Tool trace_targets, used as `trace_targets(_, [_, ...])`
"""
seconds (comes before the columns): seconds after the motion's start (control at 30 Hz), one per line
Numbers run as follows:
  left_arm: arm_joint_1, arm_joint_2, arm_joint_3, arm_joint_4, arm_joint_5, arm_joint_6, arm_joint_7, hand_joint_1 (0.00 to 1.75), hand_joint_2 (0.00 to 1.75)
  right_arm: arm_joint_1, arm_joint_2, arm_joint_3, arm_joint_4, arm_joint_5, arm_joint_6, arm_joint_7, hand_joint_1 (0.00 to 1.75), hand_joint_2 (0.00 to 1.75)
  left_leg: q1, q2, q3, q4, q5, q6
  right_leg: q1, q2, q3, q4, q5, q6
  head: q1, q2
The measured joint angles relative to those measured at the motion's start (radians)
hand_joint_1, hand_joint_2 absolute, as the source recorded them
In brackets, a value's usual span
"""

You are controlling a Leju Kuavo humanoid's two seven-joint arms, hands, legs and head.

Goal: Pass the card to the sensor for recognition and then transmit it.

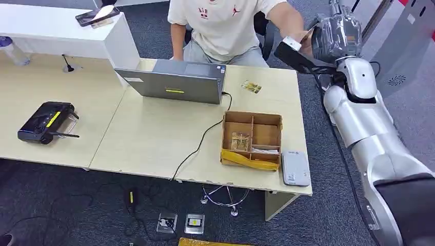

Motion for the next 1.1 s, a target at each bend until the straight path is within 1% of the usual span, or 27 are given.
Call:
trace_targets(0.03, [0.000,0.000,0.000,0.000,0.000,0.000,0.000,0.00,0.00,0.000,0.004,0.000,0.006,0.000,0.001,0.000,1.52,1.75,0.000,0.000,0.000,0.000,0.000,0.000,0.000,0.000,0.000,0.000,0.000,0.000,0.000,0.000])
trace_targets(0.07, [0.000,0.000,0.000,0.000,0.000,0.000,0.000,0.00,0.00,0.001,0.005,0.000,0.011,0.000,0.002,0.000,0.14,1.75,0.000,0.000,0.000,0.000,0.000,0.000,0.000,0.000,0.000,0.000,0.000,0.000,0.000,0.000])
trace_targets(0.1, [0.000,0.000,-0.001,0.000,0.000,0.000,0.000,0.00,0.00,0.001,0.006,0.000,0.016,0.000,0.002,-0.001,0.00,1.75,0.000,0.000,0.000,0.000,0.000,0.000,0.000,0.000,0.000,0.000,0.000,0.000,0.000,0.000])
trace_targets(0.4, [0.000,0.000,-0.002,0.000,0.001,0.000,0.000,0.00,0.00,0.011,0.013,0.000,0.046,-0.003,-0.017,-0.010,0.00,1.75,0.000,0.000,0.000,0.000,0.000,0.000,0.000,0.000,0.000,0.000,0.000,0.000,0.000,0.000])
trace_targets(0.53, [0.000,0.000,-0.002,0.000,0.007,0.001,0.000,0.00,0.00,0.011,0.012,0.000,0.054,-0.003,-0.056,-0.015,0.00,1.75,0.000,0.000,0.001,0.000,0.000,0.000,0.000,0.000,0.000,0.000,0.000,0.000,0.000,0.000])
trace_targets(0.6, [0.001,0.000,-0.002,0.000,0.012,0.003,0.000,0.00,0.00,0.011,0.006,0.000,0.054,-0.003,-0.101,-0.029,0.00,1.75,0.000,0.000,0.001,0.000,0.000,0.000,0.000,0.001,0.000,0.000,0.000,0.000,0.000,0.000])
trace_targets(0.7, [0.001,0.000,-0.002,0.000,0.025,0.013,0.000,0.00,0.00,0.007,-0.025,-0.007,0.053,-0.019,-0.239,-0.055,0.00,1.75,0.000,0.000,0.001,0.001,0.000,0.000,0.000,0.000,0.000,0.000,0.000,0.000,0.001,0.000])
trace_targets(0.73, [0.002,0.000,-0.002,0.000,0.029,0.014,0.000,0.00,0.00,0.003,-0.037,-0.011,0.052,-0.026,-0.268,-0.061,0.00,1.75,0.000,-0.001,0.001,0.001,0.000,0.000,0.000,-0.001,0.000,0.000,0.000,0.000,0.000,0.000])
trace_targets(0.77, [0.003,0.000,-0.002,0.000,0.031,0.015,0.000,0.00,0.00,-0.001,-0.051,-0.016,0.052,-0.032,-0.288,-0.070,0.00,1.75,0.000,-0.001,0.001,0.001,0.000,0.000,0.000,-0.002,0.001,0.000,0.000,0.000,0.001,0.000])
trace_targets(0.83, [0.004,0.000,-0.002,0.000,0.042,0.018,0.006,0.00,0.00,-0.005,-0.088,-0.036,0.045,-0.082,-0.332,-0.125,0.00,1.75,0.000,-0.001,0.001,0.002,0.000,0.000,0.000,0.000,0.000,-0.001,0.000,0.000,0.000,0.000])
trace_targets(0.87, [0.004,-0.001,-0.002,0.000,0.047,0.020,0.010,0.00,0.00,-0.004,-0.118,-0.058,0.031,-0.107,-0.340,-0.158,0.00,1.75,0.000,-0.001,0.001,0.003,0.000,0.000,0.000,-0.001,0.000,-0.001,0.000,0.000,0.000,0.000])
trace_targets(0.93, [0.007,-0.002,-0.002,0.000,0.061,0.022,0.017,0.00,0.00,-0.002,-0.185,-0.125,-0.005,-0.152,-0.343,-0.200,0.00,1.75,0.000,-0.004,-0.001,0.005,-0.001,0.001,0.000,-0.005,0.000,-0.001,0.000,0.000,0.001,0.000])
trace_targets(1.0, [0.013,-0.002,0.000,0.000,0.077,0.024,0.026,0.00,0.00,0.018,-0.249,-0.216,-0.039,-0.185,-0.343,-0.257,0.00,1.75,0.000,-0.004,0.000,0.006,-0.001,0.001,0.000,-0.004,0.001,-0.002,0.000,0.000,0.000,0.000])
trace_targets(1.1, [0.015,-0.006,0.002,0.000,0.101,0.035,0.040,0.00,0.00,0.097,-0.359,-0.390,-0.082,-0.257,-0.343,-0.331,0.00,1.75,0.000,-0.006,0.001,0.007,-0.003,0.004,0.000,-0.007,0.004,-0.004,-0.001,0.001,0.000,0.000])
